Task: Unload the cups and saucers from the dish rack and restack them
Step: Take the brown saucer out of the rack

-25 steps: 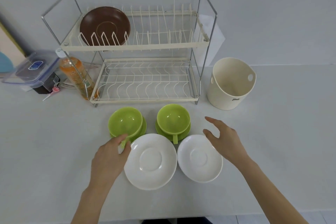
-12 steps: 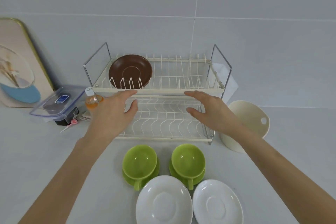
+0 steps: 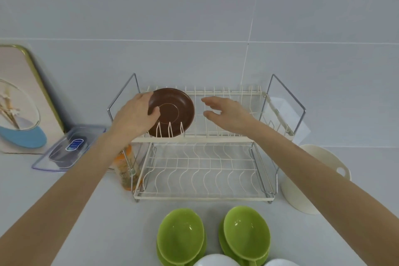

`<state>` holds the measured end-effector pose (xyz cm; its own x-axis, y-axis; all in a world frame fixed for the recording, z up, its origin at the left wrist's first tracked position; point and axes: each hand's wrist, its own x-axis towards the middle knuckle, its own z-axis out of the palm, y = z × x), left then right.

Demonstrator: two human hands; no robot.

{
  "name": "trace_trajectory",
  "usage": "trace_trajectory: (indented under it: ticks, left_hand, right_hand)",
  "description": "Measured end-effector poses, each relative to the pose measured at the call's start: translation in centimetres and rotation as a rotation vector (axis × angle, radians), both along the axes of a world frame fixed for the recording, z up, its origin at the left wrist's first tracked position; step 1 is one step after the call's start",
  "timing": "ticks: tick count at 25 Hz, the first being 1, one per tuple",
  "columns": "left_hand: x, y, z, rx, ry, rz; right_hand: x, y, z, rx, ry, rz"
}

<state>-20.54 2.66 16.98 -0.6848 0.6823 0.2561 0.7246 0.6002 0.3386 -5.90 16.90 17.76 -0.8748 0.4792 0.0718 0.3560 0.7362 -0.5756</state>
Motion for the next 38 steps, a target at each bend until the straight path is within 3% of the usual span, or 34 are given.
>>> trace_trajectory:
  ticks: [7, 13, 17, 24, 30, 38]
  left_hand:
    - [-5.2, 2.4, -1.7, -0.105, -0.376, 0.049]
    - [-6.1, 3.2, -2.3, 0.010, -0.511, 0.133]
    - [-6.3, 3.5, -1.9, 0.244, -0.546, 0.188]
    - [-4.6, 1.7, 3.7, 0.606, -0.406, 0.115]
    - [0.5, -3.4, 4.0, 0.686, -0.491, 0.063]
    - [7.4, -12.1, -4.6, 0.661, -0.800, 0.134]
  right_hand:
    - [-7.7, 2.8, -2.1, -0.315, -0.201, -0.134]
    - [-8.9, 2.7, -3.0, -0.632, -0.102, -0.130]
    - [-8.2, 2.6, -2.2, -0.670, 0.047, -0.191]
    - [-4.7, 1.0, 3.5, -0.772, 0.375, -0.188]
    - [1.1, -2.9, 3.7, -0.744, 0.371, -0.142]
    - [7.1, -10.4, -5.8, -0.858, 0.234, -0.154]
